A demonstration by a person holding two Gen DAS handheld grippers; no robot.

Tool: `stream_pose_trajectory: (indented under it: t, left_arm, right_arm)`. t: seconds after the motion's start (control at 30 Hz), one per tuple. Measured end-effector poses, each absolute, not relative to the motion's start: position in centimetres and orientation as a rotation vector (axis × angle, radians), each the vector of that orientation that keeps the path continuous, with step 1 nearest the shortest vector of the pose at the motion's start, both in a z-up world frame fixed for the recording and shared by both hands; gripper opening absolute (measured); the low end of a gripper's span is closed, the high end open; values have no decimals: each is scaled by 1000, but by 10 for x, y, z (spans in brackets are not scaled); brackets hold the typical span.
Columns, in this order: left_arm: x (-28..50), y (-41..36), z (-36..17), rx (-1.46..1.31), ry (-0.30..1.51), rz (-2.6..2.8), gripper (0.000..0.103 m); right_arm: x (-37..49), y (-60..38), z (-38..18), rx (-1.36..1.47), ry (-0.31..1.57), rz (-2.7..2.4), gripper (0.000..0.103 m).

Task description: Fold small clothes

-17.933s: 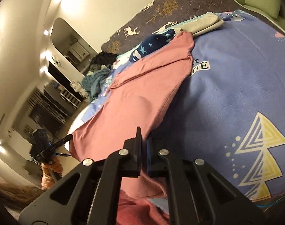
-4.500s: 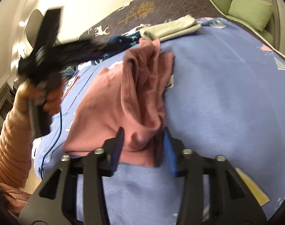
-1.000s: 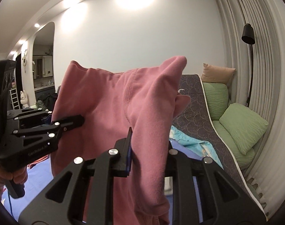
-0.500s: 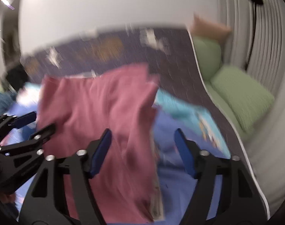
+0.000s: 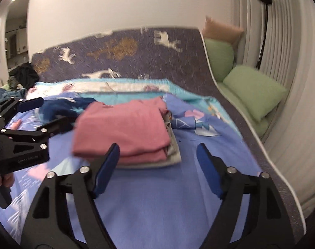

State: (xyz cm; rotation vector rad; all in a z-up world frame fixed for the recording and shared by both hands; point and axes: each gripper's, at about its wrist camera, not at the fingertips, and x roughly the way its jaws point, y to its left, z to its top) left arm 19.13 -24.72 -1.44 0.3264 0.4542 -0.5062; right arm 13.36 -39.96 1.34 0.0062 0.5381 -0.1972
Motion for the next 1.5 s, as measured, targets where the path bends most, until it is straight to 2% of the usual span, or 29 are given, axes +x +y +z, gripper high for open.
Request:
stream_pose_trajectory:
  t: [0.13,0.3,0.63,0.9,1.5]
  left_arm:
    - [132,-220,3,292,420,-515,100]
    - [67,-196,26,295,368,-506,100]
    - [-1,-157,68,279,324,-422,102]
    - [-15,-156,52,282,396,-425,102]
    - [-7,-172,44,292,428,-437,102]
  right_arm:
    - [77,-377,37,-11,485,-202,86]
    - [18,-352,58,0,433,-213,88]
    - [-51,-329,74,56,398,-200,88]
    - [-69,-318,70,66,426,-184,88]
    - [-58,-330,65,98,432,-218,88]
